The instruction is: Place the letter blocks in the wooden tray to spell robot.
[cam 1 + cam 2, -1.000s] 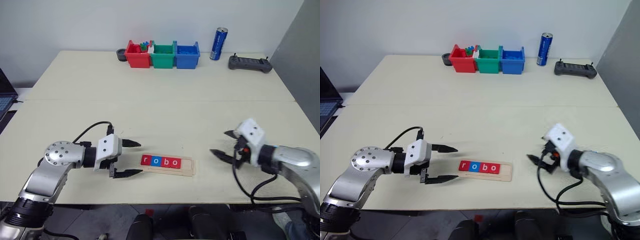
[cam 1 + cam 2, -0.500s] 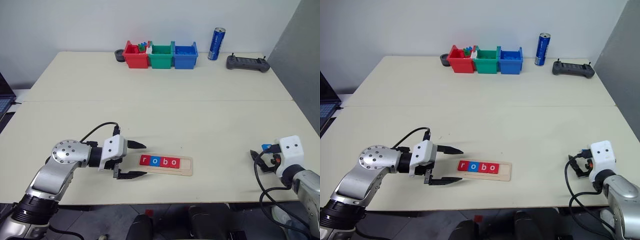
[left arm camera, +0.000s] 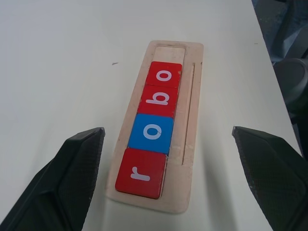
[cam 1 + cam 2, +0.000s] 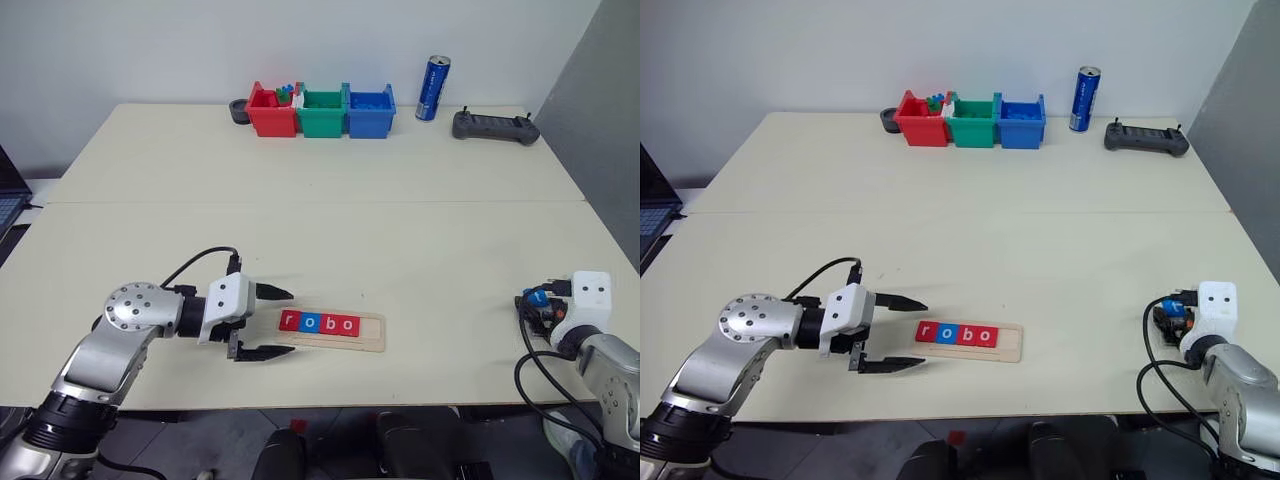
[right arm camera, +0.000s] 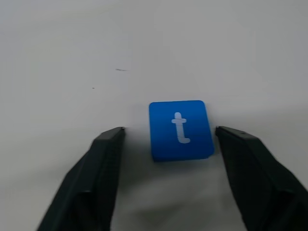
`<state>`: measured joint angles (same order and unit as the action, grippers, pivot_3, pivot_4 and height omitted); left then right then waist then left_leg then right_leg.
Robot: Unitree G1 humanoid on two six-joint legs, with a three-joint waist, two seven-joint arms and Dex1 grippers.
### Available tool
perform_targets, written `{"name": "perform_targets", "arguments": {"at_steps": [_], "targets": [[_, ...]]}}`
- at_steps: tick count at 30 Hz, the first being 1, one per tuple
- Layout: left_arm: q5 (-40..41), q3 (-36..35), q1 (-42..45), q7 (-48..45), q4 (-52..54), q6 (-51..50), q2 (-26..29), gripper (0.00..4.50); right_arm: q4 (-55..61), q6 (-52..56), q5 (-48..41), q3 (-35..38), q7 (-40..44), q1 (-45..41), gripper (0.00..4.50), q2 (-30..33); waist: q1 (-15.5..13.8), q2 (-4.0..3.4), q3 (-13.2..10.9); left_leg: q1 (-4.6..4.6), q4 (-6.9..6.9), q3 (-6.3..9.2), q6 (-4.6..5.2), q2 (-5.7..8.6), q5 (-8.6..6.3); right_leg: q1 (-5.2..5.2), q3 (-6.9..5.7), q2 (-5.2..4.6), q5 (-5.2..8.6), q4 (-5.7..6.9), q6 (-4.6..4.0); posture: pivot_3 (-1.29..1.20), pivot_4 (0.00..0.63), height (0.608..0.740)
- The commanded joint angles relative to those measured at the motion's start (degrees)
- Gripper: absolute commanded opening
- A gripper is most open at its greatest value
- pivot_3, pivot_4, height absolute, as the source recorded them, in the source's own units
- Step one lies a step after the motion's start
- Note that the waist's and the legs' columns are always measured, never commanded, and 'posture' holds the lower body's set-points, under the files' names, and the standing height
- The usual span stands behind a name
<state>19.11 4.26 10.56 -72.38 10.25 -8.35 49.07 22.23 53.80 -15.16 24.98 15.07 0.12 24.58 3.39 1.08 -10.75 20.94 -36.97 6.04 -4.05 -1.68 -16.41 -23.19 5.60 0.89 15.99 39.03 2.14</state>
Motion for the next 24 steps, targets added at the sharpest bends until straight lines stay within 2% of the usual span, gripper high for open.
{"name": "perform_targets", "arguments": {"at_steps": [1, 2, 6, 12, 16, 20, 24], "targets": [[0.8, -2.1, -0.5, -0.6, 1.1, 0.8, 1.1, 4.5, 2.6, 1.0, -0.2, -2.3, 0.1, 1.5, 1.81, 0.4, 0.0, 0.01, 0.0, 0.0, 0.0, 0.0, 0.0, 0.0, 0.0, 0.0, 0.0, 0.0, 0.0, 0.0, 0.0, 0.0, 0.15, 0.74], [0.9, -2.3, -0.6, -0.7, 1.0, 0.9, 1.1, 4.5, 4.1, 1.2, -0.3, -3.4, 0.3, 1.8, 1.47, 0.6, 0.0, 0.0, 0.0, 0.0, 0.0, 0.01, 0.0, 0.0, 0.0, 0.0, 0.0, 0.0, 0.0, 0.0, 0.01, 0.0, 0.15, 0.74], [1.0, -2.5, -0.7, -1.2, 0.6, 1.0, 1.2, 4.5, 12.2, 4.4, -1.7, -9.1, -0.8, 1.8, 1.46, -1.3, 0.3, 0.0, 0.0, 0.0, 0.01, 0.01, 0.0, -0.03, 0.0, -0.01, 0.0, 0.02, 0.01, 0.0, 0.02, 0.0, 0.15, 0.74], [0.8, -2.5, -0.7, -1.8, 0.1, 1.4, 1.1, 4.5, 23.5, 11.3, -0.9, -20.8, -7.6, 3.5, 1.46, -9.3, 0.2, -0.02, 0.0, 0.03, 0.02, 0.06, 0.0, -0.04, 0.0, -0.04, -0.03, 0.03, 0.06, 0.01, 0.09, 0.0, 0.15, 0.74], [0.7, -2.3, -1.0, -1.9, 0.4, 1.6, 1.0, 4.5, 24.2, 12.2, 0.8, -24.1, -11.2, 4.7, 1.46, -12.2, 0.0, -0.01, 0.0, 0.07, 0.01, 0.04, -0.01, -0.01, 0.0, -0.04, -0.03, -0.02, 0.08, -0.05, 0.12, 0.0, 0.15, 0.74], [0.6, -2.0, -1.2, -1.5, 1.3, 1.3, 0.8, 4.5, 22.1, 10.6, 1.9, -24.2, -13.8, 5.0, 1.46, -15.7, 0.0, 0.01, 0.0, 0.03, 0.01, 0.05, -0.01, -0.02, 0.0, -0.04, -0.04, -0.01, 0.15, -0.02, 0.24, 0.0, 0.15, 0.74], [0.6, -2.3, -1.4, -1.5, 1.5, 1.5, 0.9, 4.5, 21.5, 8.5, 1.8, -22.9, -15.0, 4.1, 2.8, -18.5, 0.0, 0.02, 0.0, 0.02, 0.01, 0.05, -0.01, -0.03, 0.0, -0.04, -0.04, 0.0, 0.16, -0.02, 0.25, 0.0, 0.15, 0.74]]}}
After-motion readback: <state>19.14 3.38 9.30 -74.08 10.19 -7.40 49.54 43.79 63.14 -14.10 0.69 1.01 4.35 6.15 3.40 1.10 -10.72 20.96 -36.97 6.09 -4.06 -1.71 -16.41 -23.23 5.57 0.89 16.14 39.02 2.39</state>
